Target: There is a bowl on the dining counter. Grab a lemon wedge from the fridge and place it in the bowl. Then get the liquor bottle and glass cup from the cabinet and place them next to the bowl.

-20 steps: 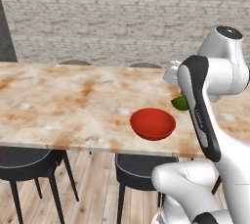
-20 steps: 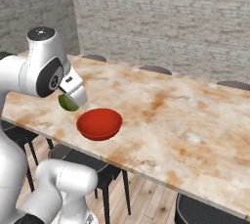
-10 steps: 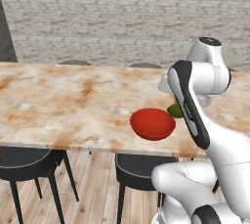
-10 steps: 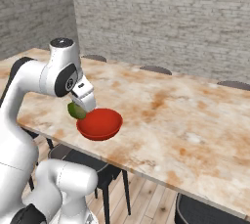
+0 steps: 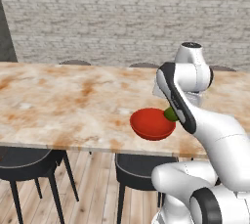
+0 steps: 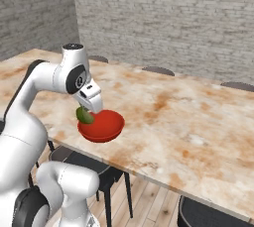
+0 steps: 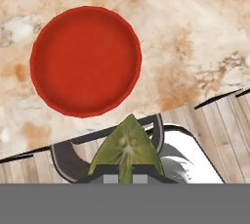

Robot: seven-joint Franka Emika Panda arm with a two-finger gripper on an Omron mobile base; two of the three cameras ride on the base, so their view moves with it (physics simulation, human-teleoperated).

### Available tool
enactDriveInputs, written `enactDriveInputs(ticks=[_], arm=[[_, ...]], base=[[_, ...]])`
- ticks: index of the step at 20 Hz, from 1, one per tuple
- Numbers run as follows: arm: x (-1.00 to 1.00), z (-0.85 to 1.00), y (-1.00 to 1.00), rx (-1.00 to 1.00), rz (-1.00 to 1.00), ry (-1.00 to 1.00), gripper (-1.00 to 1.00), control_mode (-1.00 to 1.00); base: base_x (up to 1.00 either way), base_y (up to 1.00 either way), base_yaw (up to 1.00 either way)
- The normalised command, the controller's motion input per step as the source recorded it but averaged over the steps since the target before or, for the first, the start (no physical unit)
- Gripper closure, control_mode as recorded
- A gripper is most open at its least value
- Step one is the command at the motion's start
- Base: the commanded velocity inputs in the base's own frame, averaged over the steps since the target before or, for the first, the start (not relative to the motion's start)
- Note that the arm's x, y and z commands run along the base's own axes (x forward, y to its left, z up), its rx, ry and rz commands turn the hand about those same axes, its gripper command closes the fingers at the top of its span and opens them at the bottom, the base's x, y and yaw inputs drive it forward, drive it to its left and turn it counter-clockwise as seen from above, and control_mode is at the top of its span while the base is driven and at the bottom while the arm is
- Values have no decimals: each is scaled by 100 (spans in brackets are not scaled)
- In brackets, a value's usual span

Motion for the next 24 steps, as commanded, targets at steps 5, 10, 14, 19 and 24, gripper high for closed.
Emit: enactDriveInputs(ticks=[5, 10, 14, 19, 24], arm=[[30, -39, 0, -6, 0, 0, 100, -100], [41, -31, 0, 0, 0, 0, 100, -100], [54, -27, 0, 0, 0, 0, 100, -100], [47, -35, 0, 0, 0, 0, 100, -100], [38, -40, 0, 0, 0, 0, 100, -100]], base=[[0, 0, 0], [0, 0, 0], [0, 0, 0], [0, 0, 0], [0, 0, 0]])
